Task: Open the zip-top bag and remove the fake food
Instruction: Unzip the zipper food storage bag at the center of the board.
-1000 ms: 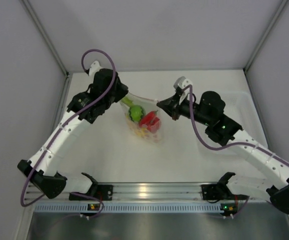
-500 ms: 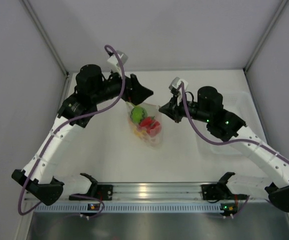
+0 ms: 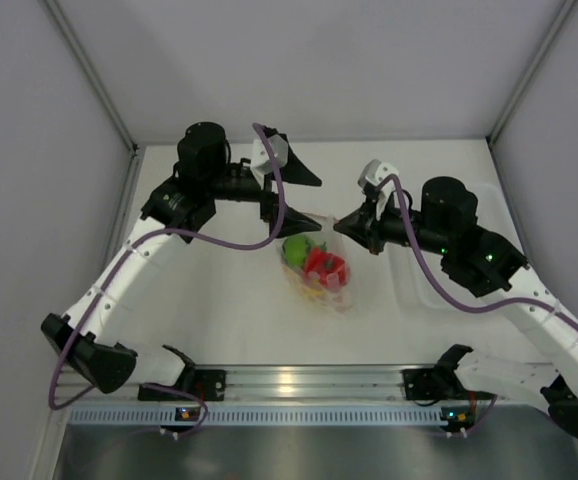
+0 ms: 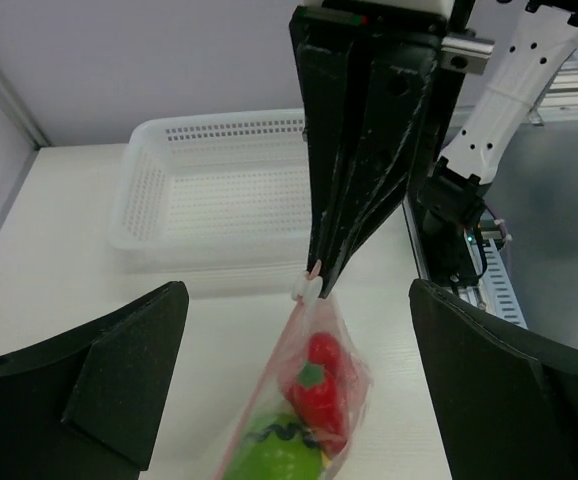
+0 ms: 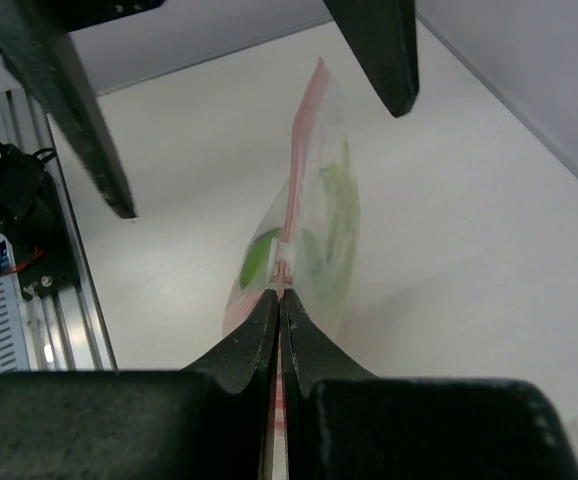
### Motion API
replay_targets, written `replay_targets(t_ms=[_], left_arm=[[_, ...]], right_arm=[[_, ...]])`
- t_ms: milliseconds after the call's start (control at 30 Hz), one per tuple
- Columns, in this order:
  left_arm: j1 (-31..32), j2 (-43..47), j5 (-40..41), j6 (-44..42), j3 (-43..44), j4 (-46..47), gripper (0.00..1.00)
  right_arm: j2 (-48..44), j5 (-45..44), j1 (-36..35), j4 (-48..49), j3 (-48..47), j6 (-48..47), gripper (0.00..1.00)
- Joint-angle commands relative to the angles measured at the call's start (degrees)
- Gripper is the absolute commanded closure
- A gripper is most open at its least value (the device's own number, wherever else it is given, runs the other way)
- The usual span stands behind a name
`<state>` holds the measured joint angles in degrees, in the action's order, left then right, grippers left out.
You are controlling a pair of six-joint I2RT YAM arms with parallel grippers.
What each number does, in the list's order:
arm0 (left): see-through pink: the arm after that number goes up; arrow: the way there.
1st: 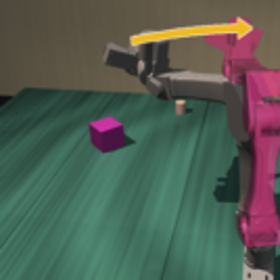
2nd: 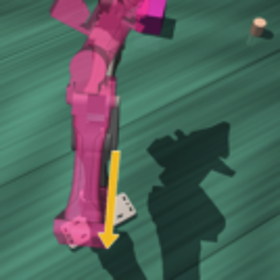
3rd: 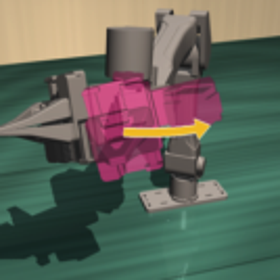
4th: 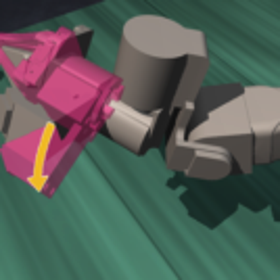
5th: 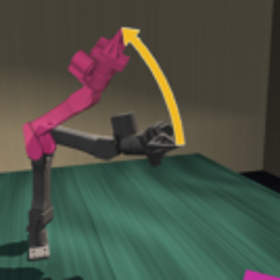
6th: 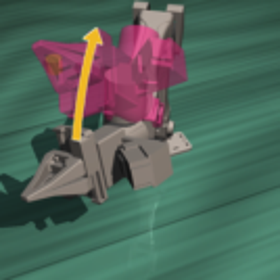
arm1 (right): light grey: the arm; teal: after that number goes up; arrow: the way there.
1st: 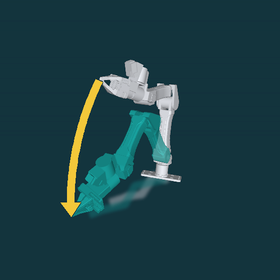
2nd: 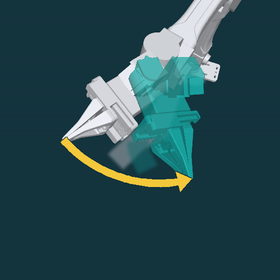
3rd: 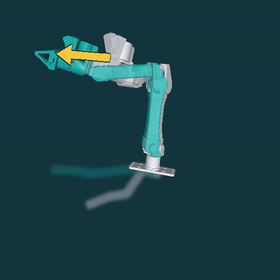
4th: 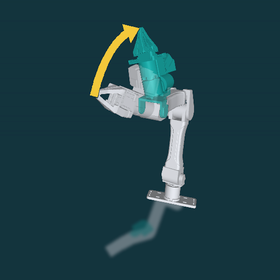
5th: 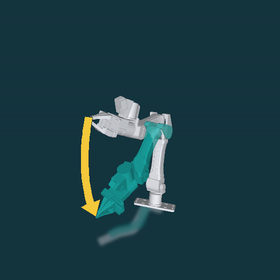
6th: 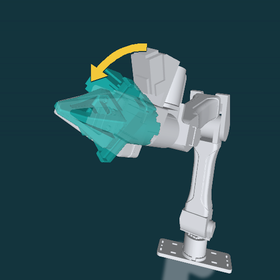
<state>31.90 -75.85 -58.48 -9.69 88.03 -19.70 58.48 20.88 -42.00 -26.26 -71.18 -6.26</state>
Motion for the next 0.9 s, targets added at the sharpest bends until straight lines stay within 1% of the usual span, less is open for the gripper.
replay_targets(t_ms=[0,67,100,167,267,333,400,467,600,700,867], left_arm=[[0.1,-4.0,-7.8,-4.9,3.3,3.1,0.02],[0.1,-5.7,-8.4,-4.8,4.1,3.1,0.02],[0.1,-7.1,-10.5,-4.6,4.6,3.1,0.02],[0.3,-7.9,-11.0,-3.7,5.5,3.1,0.03],[1.0,-8.4,-12.1,-3.3,5.4,3.2,0.11],[1.2,-9.0,-13.8,-3.0,5.2,3.2,0.22],[1.3,-9.4,-15.6,-2.4,5.3,3.2,0.29],[1.4,-10.4,-18.5,-0.9,5.7,3.3,0.39],[1.8,-11.3,-18.7,0.6,6.0,3.3,0.39],[1.9,-11.2,-17.2,1.1,5.3,3.4,0.39],[2.3,-11.4,-15.3,1.0,5.0,3.4,0.44]], right_arm=[[-2.8,1.3,-1.0,-0.3,-0.1,-3.2,1.00],[-3.3,2.6,-1.0,-0.7,0.5,-5.1,1.00],[-3.8,2.8,-1.0,-0.6,0.8,-5.4,1.00],[-4.2,1.5,-1.0,0.4,1.8,-5.5,1.00],[-4.4,0.0,-0.9,0.5,1.9,-5.7,1.00],[-4.5,-0.3,-0.9,0.7,1.9,-5.8,1.00],[-4.4,-0.5,-0.9,0.8,1.8,-5.7,1.00],[-4.3,-0.6,-0.9,0.9,1.8,-5.7,1.00],[-4.3,-0.4,-0.9,1.5,1.8,-5.3,1.00],[-4.5,-1.2,-0.9,2.1,1.7,-4.9,1.00],[-5.0,-0.7,-0.8,2.7,2.2,-4.7,1.00]])
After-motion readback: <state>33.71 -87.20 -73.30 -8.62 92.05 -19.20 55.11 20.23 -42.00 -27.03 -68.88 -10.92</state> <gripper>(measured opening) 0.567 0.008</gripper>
